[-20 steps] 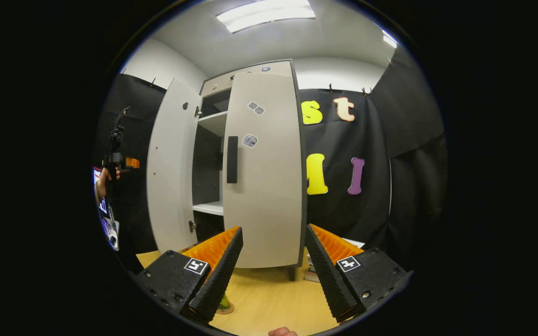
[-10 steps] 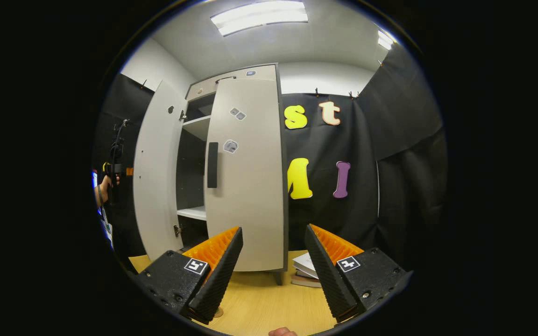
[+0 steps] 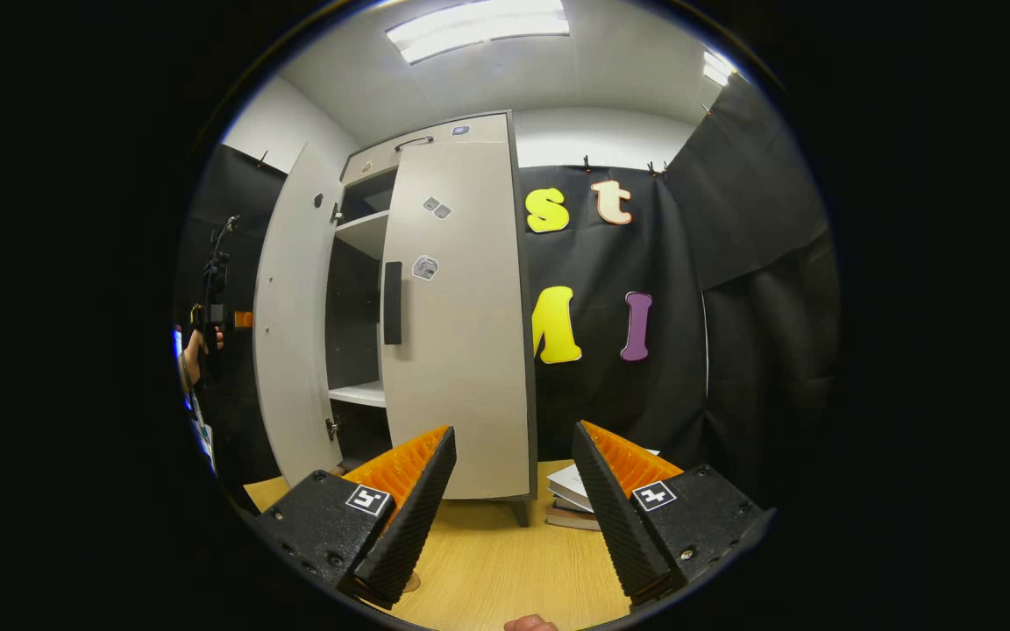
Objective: Grasp the bottle in the cabinet with the left hand and place it on the coaster, then close the right door with the right hand and the left door with the left hand.
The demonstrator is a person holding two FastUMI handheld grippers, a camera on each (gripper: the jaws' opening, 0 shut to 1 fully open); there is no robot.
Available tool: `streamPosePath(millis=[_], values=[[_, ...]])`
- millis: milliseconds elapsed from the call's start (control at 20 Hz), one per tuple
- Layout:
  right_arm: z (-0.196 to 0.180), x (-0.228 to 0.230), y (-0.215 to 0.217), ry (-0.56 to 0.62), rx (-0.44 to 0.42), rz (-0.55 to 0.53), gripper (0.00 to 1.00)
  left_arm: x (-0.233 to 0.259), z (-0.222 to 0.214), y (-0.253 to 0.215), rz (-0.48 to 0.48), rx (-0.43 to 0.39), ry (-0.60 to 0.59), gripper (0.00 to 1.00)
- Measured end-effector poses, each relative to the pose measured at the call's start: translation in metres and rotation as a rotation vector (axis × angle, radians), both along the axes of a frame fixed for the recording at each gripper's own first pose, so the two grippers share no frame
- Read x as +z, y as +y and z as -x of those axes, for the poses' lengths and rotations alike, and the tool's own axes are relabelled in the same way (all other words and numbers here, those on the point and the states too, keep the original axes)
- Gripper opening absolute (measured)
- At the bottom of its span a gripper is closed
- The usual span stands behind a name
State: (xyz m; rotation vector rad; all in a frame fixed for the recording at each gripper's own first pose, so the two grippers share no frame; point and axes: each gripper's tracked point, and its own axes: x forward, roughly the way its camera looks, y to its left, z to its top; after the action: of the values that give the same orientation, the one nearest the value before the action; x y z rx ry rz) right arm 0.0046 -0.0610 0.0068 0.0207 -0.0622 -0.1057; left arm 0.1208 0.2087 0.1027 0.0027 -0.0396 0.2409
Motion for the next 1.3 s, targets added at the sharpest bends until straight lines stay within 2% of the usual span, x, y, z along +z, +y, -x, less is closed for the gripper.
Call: streamPosePath(millis=[250,300,350,400,450,550,600,650,700,800,950,1000,1050,1100,1300], values=[[0.005,0.009,0.0,-0.023,-0.008,0.002,0.82,-0.003,-0.021,-0.073,0.022,-0.22,0.012,0.94],[0.006,0.012,-0.002,-0.027,-0.014,0.004,0.82,0.0,-0.027,-0.083,0.024,-0.236,0.011,0.94],[0.006,0.012,-0.002,-0.028,-0.016,0.005,0.82,0.001,-0.031,-0.086,0.022,-0.234,0.006,0.94],[0.008,0.012,-0.002,-0.024,-0.018,0.005,0.82,0.002,-0.033,-0.091,0.024,-0.239,0.0,0.99],[0.011,0.013,-0.001,-0.025,-0.022,0.006,0.82,0.003,-0.033,-0.096,0.031,-0.25,-0.006,0.95],[0.014,0.018,-0.003,-0.031,-0.035,0.014,0.83,0.006,-0.029,-0.101,0.04,-0.265,-0.01,0.98],[0.016,0.02,-0.004,-0.035,-0.04,0.017,0.82,0.005,-0.025,-0.104,0.039,-0.27,-0.013,0.95],[0.017,0.021,-0.005,-0.036,-0.045,0.018,0.83,0.004,-0.021,-0.107,0.041,-0.277,-0.01,0.98],[0.018,0.021,-0.004,-0.036,-0.045,0.016,0.82,0.002,-0.015,-0.112,0.045,-0.286,-0.001,0.95],[0.017,0.021,-0.004,-0.035,-0.049,-0.002,0.82,-0.003,-0.008,-0.119,0.051,-0.297,0.018,0.95],[0.021,0.025,-0.002,-0.041,-0.046,-0.037,0.83,-0.008,0.009,-0.137,0.036,-0.302,-0.007,0.95],[0.023,0.029,-0.003,-0.051,-0.045,-0.038,0.83,-0.012,0.015,-0.145,0.025,-0.302,-0.012,1.0],[0.024,0.031,-0.005,-0.054,-0.044,-0.037,0.83,-0.018,0.023,-0.154,0.015,-0.304,-0.007,0.99],[0.026,0.033,-0.004,-0.055,-0.043,-0.041,0.82,-0.025,0.03,-0.163,0.009,-0.311,0.0,0.95],[0.032,0.038,-0.009,-0.054,-0.066,-0.045,0.82,-0.053,0.063,-0.196,0.041,-0.368,0.016,0.95]])
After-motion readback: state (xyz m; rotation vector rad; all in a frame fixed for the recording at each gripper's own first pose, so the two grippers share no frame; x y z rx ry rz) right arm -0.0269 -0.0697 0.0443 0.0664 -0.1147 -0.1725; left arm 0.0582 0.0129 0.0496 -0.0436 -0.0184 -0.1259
